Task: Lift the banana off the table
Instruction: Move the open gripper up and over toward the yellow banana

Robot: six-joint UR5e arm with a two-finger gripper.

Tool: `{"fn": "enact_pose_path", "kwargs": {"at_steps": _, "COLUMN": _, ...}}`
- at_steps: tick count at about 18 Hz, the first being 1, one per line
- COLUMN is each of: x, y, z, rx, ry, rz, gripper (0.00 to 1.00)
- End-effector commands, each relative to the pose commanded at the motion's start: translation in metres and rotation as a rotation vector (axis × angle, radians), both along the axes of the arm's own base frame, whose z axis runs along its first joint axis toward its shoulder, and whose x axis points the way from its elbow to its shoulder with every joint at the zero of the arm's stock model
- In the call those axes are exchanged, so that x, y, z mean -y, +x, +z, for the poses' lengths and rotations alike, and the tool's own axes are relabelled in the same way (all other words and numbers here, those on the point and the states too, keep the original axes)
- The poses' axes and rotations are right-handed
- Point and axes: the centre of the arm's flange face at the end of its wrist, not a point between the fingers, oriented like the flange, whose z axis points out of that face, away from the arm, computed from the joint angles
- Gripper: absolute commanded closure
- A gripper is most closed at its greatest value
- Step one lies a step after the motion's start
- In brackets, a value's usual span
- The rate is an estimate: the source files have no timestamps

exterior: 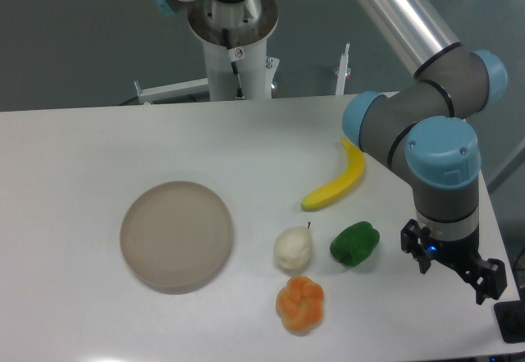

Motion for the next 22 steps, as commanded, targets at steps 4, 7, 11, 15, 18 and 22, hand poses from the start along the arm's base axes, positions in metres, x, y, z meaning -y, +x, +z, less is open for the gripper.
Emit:
{"fn": "enact_pose_path", "kwargs": {"at_steps": 4, "x": 0.001, "y": -0.001, "z": 0.002, "rx": -0.002, "ry": 0.002, "rz": -0.002, "gripper": 0.00}}
{"fn": "enact_pose_path", "kwargs": {"at_steps": 7, "x": 0.003, "y": 0.002, "z": 0.002, "rx": 0.004, "ry": 0.000, "rz": -0.003, "gripper": 0.00}}
{"fn": "enact_pose_path", "kwargs": {"at_steps": 11, "x": 0.013, "y": 0.007, "z": 0.002, "rx": 0.035, "ry": 0.004, "rz": 0.011, "gripper": 0.00}}
{"fn": "enact_pose_path", "kwargs": {"at_steps": 15, "x": 0.029, "y": 0.021, "z": -0.006, "rx": 0.061, "ry": -0.025, "rz": 0.015, "gripper": 0.00}}
{"fn": "enact_pose_path", "kwargs": {"at_steps": 18, "x": 0.047, "y": 0.022, "z": -0.008, "rx": 0.102, "ry": -0.060, "rz": 0.032, "gripper": 0.00}}
{"fn": "enact_pose_path", "kwargs": {"at_steps": 22, "x": 0.066, "y": 0.020, "z": -0.004, "rx": 0.236, "ry": -0.014, "rz": 0.032, "gripper": 0.00}}
